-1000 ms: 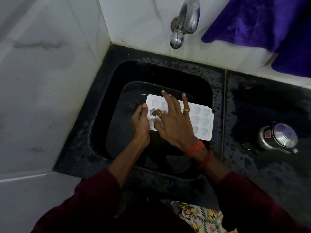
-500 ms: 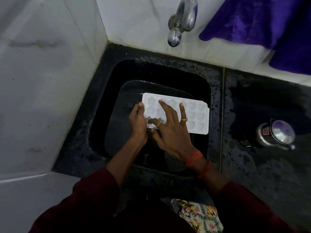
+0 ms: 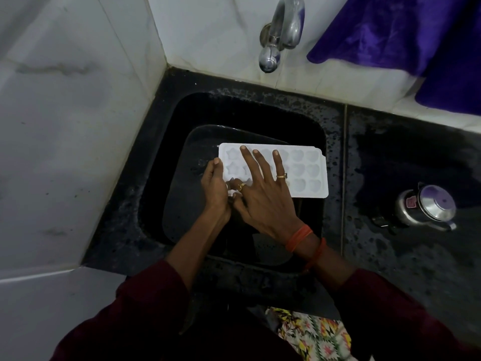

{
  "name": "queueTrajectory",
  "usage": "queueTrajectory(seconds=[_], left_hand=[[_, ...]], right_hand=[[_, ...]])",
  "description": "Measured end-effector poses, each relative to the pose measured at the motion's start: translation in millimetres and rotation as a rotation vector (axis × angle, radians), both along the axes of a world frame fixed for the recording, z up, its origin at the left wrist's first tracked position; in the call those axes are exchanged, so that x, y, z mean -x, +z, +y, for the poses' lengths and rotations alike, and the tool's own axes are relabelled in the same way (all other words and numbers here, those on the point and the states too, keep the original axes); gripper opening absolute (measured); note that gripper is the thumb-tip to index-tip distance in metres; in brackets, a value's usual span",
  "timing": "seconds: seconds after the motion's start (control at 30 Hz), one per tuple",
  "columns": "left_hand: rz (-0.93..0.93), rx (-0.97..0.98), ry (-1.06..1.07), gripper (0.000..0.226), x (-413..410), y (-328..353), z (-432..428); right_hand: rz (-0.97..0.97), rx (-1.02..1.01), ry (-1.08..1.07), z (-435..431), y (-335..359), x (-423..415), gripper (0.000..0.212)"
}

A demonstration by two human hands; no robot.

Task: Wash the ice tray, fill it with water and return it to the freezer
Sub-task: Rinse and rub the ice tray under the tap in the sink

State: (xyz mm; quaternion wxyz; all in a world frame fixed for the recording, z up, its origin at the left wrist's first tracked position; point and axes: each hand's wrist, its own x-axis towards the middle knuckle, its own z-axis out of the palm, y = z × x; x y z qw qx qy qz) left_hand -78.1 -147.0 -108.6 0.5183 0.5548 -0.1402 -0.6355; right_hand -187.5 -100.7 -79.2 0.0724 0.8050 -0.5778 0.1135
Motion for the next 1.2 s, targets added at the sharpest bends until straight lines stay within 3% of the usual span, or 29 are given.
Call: queueTrajectory(seconds=[0.23, 0.43, 0.57, 0.7, 0.87, 1.07, 1.2], left_hand=[[0.043, -0.013, -0.026, 0.023, -4, -1, -5], [0.097, -0.061, -0.082, 0.045, -7, -4, -8], [0.125, -0.091, -0.097, 0.074, -7, -3, -8], [0.116, -0.04, -0.056, 0.048, -2, -3, -7], [0.109, -0.047, -0.037, 0.058, -5, -9, -15], [0.04, -0.027, -0.057, 0.044, 1, -12, -11], [0.094, -0.046, -0.057, 0.045, -3, -13, -10]], right_hand=[[-0.062, -0.111, -0.055, 4, -3, -2, 0.036], [-0.089, -0.081, -0.055, 8, 2, -2, 0.043], [-0.075, -0.044, -0.032, 6, 8, -2, 0.051], [0.042, -0.084, -0.004, 1, 6, -6, 0.057], [0.094, -0.138, 0.095, 28, -4, -4, 0.058], [0.061, -0.185, 0.078, 24, -5, -5, 0.06], [0.043, -0.188, 0.049, 13, -5, -6, 0.061]])
